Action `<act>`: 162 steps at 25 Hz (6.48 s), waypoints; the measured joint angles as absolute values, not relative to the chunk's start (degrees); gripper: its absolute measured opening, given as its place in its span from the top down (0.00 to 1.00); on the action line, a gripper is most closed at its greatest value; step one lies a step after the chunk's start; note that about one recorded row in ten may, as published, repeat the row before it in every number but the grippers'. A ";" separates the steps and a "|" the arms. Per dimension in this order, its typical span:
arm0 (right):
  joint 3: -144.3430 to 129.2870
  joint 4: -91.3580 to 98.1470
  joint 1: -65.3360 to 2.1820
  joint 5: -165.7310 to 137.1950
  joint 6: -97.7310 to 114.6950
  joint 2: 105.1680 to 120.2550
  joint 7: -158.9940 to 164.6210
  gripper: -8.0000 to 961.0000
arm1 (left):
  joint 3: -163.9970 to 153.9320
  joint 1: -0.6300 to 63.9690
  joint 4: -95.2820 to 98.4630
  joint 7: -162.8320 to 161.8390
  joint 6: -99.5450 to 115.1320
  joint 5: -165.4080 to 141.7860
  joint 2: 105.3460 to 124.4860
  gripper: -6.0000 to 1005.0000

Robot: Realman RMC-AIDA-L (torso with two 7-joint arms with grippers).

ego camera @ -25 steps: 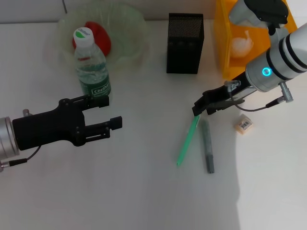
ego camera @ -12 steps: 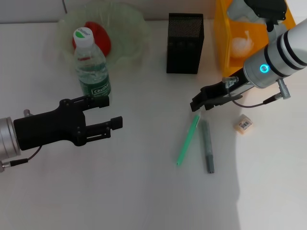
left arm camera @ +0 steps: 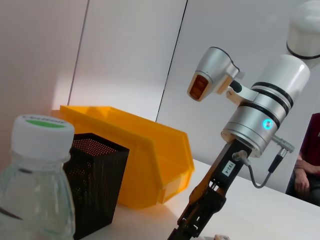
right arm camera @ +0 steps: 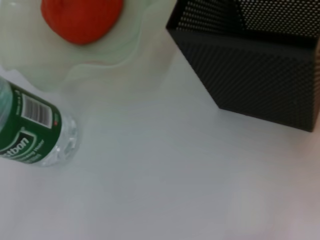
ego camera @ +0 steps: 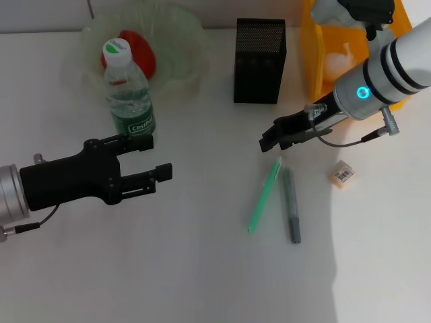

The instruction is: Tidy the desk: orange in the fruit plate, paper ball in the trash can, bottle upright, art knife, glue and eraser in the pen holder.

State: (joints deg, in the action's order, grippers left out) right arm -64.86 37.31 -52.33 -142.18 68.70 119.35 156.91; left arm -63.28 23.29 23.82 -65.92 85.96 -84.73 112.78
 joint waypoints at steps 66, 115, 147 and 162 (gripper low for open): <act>-64.95 40.52 -50.44 -142.10 73.82 119.27 156.70 0.56 | -63.28 23.92 23.82 -66.36 85.52 -84.73 113.24 0.26; -70.76 39.76 -51.98 -137.90 71.41 119.28 157.06 0.49 | -63.19 23.65 23.82 -65.68 85.33 -84.73 113.47 0.26; -80.03 37.93 -59.15 -143.10 70.50 119.88 164.86 0.42 | -63.28 24.00 23.82 -65.38 84.67 -84.72 114.17 0.26; -85.38 37.61 -60.07 -142.91 69.45 119.89 169.40 0.38 | -63.28 23.94 23.82 -65.39 83.84 -84.72 114.26 0.26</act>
State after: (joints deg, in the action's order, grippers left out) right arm -85.38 37.61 -60.07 -142.91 69.45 119.89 169.40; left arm -63.28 23.94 23.82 -65.39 83.84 -84.72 114.26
